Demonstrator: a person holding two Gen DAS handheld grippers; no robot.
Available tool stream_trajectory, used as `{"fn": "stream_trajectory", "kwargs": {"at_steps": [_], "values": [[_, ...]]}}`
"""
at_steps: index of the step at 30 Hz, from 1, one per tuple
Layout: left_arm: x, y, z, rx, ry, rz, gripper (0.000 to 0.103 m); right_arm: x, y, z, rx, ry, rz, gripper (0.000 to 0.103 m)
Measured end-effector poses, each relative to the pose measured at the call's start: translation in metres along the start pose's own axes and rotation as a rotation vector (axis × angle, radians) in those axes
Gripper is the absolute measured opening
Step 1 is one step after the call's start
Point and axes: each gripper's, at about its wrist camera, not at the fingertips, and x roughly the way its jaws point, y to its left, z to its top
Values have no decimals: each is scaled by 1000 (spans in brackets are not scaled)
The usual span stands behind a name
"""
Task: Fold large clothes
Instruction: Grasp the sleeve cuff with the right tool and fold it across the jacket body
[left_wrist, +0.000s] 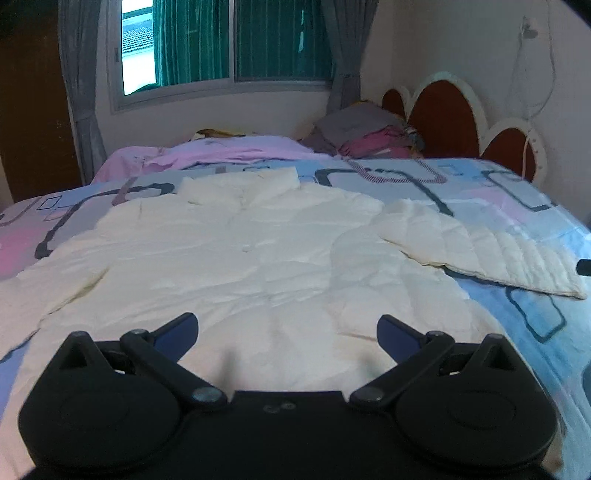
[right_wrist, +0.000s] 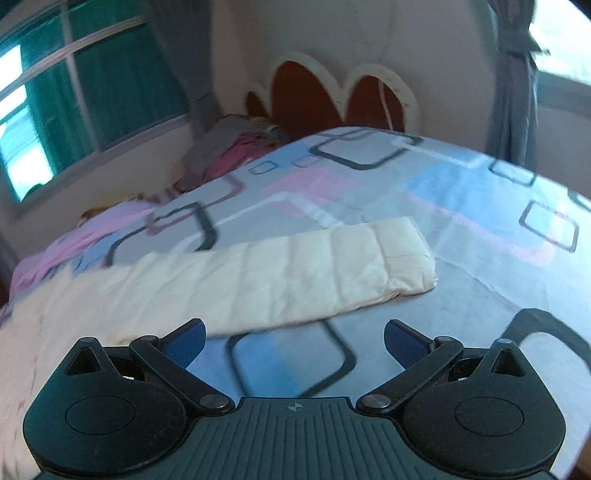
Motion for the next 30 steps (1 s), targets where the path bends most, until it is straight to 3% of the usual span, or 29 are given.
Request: {"fn": "stream_trajectory", "kwargs": {"at_steps": [2, 11, 15, 19, 20, 21, 23, 25, 30], "values": [[15, -11, 5, -14, 16, 20, 103, 20, -16, 5, 49, 26, 5, 55], [46, -47, 29, 6, 27, 44, 103, 82, -73, 7, 301, 123, 64, 55], [56, -52, 37, -4, 42, 70, 103, 92, -87, 9, 390, 98, 94, 55], [60, -44, 43, -75, 62, 66, 103, 97, -95, 10, 466, 64, 98, 55], [59, -39, 44, -101, 69, 61, 103, 97, -95, 12, 464, 61, 89, 54], [59, -35, 45, -118, 71, 59, 103, 97, -93, 15, 449, 61, 60, 36], [56, -27, 46, -126, 68, 68, 103, 102, -90, 18, 425, 71, 21, 9], [53, -14, 47, -125, 59, 84, 103, 100, -86, 24, 393, 58, 5, 7], [53, 29, 44, -144, 71, 122, 100, 74, -25, 50, 143, -60, 22, 4]]}}
